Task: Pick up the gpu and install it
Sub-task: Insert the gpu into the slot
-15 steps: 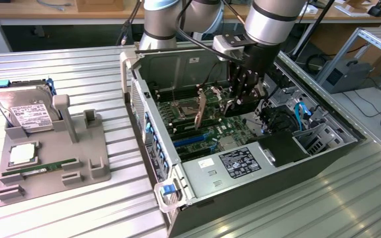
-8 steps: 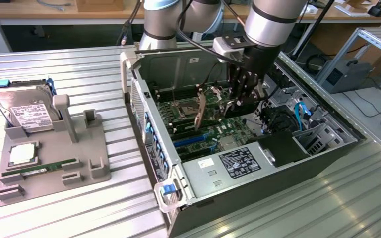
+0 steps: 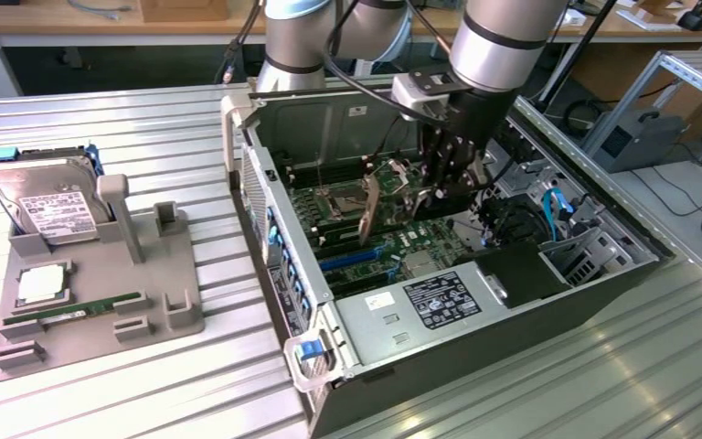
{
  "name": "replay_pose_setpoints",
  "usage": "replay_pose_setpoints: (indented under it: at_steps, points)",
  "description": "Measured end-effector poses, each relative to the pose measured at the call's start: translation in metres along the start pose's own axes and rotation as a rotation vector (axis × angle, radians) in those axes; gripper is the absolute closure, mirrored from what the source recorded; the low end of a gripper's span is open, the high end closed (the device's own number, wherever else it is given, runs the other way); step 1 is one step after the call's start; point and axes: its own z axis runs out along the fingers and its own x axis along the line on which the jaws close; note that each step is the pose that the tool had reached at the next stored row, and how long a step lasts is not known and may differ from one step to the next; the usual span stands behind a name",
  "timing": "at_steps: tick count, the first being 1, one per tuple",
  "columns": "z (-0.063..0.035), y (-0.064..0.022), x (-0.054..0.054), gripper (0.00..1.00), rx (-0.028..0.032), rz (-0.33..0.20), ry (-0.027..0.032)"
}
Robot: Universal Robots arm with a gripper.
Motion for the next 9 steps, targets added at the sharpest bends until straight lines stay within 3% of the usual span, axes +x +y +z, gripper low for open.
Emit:
replay_pose_setpoints:
  at_steps: [9]
  points:
    - [0.0049, 0.0001, 0.0023, 0.73, 0.0, 0.0, 0.0001]
